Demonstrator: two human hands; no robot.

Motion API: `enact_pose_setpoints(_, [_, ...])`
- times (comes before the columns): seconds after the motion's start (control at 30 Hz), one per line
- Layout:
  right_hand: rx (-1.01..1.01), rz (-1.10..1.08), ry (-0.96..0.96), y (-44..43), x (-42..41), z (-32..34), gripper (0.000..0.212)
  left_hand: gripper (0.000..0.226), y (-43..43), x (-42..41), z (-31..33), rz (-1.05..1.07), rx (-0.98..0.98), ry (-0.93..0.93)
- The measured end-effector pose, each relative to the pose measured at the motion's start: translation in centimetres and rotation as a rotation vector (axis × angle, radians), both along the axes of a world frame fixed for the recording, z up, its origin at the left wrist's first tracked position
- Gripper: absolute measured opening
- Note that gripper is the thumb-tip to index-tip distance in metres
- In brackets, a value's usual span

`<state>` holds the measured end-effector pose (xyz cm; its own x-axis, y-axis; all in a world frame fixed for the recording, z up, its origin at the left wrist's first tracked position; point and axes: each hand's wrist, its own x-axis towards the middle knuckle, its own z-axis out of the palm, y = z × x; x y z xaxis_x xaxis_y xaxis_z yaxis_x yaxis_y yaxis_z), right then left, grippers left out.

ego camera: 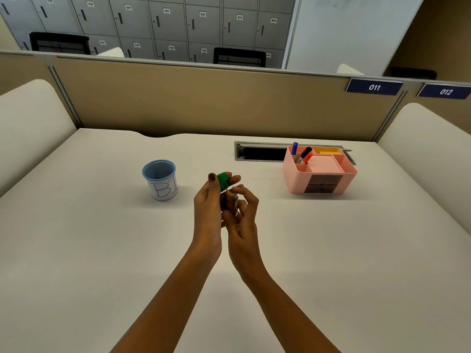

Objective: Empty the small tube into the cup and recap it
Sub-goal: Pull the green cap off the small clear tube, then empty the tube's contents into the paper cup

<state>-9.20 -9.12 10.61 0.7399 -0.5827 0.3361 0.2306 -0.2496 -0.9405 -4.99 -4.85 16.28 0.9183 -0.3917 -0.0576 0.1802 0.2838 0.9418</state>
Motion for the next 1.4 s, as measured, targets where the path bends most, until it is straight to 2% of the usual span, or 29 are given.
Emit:
enact_pose_setpoints(0.2, [0.080,-0.001,-0.035,0.0,-0.1,-0.1,0.051,0.041,0.7,0.5,-0.1,-0.025,-0.060,0.061])
enact_pose_setpoints(0.33, [0.126,-0.034,-0.018,-0.4,-0.3,-0.4,0.042,0.029,0.8,0.9,-1.2,0.130,-0.066,0.064])
enact_pose_setpoints(0.4, [0.158,-0.063,0.003,-0.6,-0.3,-0.6,0.034,0.031,0.7,1.4,-2.6,0.227,0.036,0.043])
enact_pose_setpoints(0.5, [0.224,-0.070,-0.004,-1.0,-0.4,-0.9,0.031,0.033,1.3,1.6,-5.8,0.293,0.320,-0.072])
enact_pose_setpoints(0.7, [0.469,-0.015,0.001,-1.9,-0.7,-1.8,0.027,0.029,3.4,-0.5,-12.2,0.148,0.631,-0.425])
enact_pose_setpoints(0.77, [0.511,-0.015,0.005,-2.1,-0.8,-2.3,0.027,0.029,3.9,-0.8,-13.9,0.073,0.795,-0.485])
enact_pose_setpoints(0.87, [0.527,0.004,0.016,-2.5,-1.1,-2.7,0.026,0.027,4.7,-1.0,-15.5,-0.020,0.905,-0.560])
enact_pose_setpoints(1.03, [0.587,0.021,0.023,-2.5,-1.2,-3.1,0.038,0.033,5.1,-1.0,-16.4,-0.057,0.940,-0.676])
enact_pose_setpoints(1.13, [0.666,0.049,-0.013,-2.4,-0.9,-3.3,0.033,0.036,5.2,-0.7,-16.7,-0.055,0.919,-0.723])
enact_pose_setpoints(1.27, [0.846,0.114,-0.047,-2.5,0.2,-3.4,0.029,0.035,5.1,-0.3,-16.8,-0.035,0.676,-0.458])
enact_pose_setpoints(1.4, [1.021,0.167,-0.038,-2.9,1.4,-3.3,0.028,0.036,5.2,1.0,-16.5,0.103,0.654,-0.410])
